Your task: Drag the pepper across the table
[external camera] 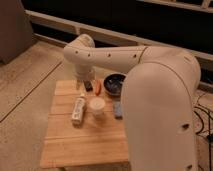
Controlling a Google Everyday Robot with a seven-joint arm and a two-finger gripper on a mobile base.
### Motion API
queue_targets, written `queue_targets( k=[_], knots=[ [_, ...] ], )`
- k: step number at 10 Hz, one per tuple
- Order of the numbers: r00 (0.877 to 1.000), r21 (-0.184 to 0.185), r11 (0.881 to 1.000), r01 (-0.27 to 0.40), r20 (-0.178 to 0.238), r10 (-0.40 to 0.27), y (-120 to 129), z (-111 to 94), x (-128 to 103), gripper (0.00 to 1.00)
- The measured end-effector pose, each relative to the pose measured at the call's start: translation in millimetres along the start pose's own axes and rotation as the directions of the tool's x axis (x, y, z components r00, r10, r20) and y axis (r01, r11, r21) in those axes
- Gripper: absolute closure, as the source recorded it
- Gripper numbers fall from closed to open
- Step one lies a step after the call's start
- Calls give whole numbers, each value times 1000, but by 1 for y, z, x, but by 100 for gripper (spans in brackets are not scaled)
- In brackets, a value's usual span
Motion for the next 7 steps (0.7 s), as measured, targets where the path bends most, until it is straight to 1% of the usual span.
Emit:
queue_targets(
  k=[2, 3, 6, 7],
  knots=[
    [1000, -6, 1000, 6, -1, -6, 6, 0, 0, 35],
    [1000, -4, 1000, 7, 0, -7, 5, 0, 1, 35],
    [1000, 43, 999, 5, -7, -5, 1, 14, -1, 35],
    [1000, 50, 999, -2, -7, 2, -1, 22, -10, 35]
  ],
)
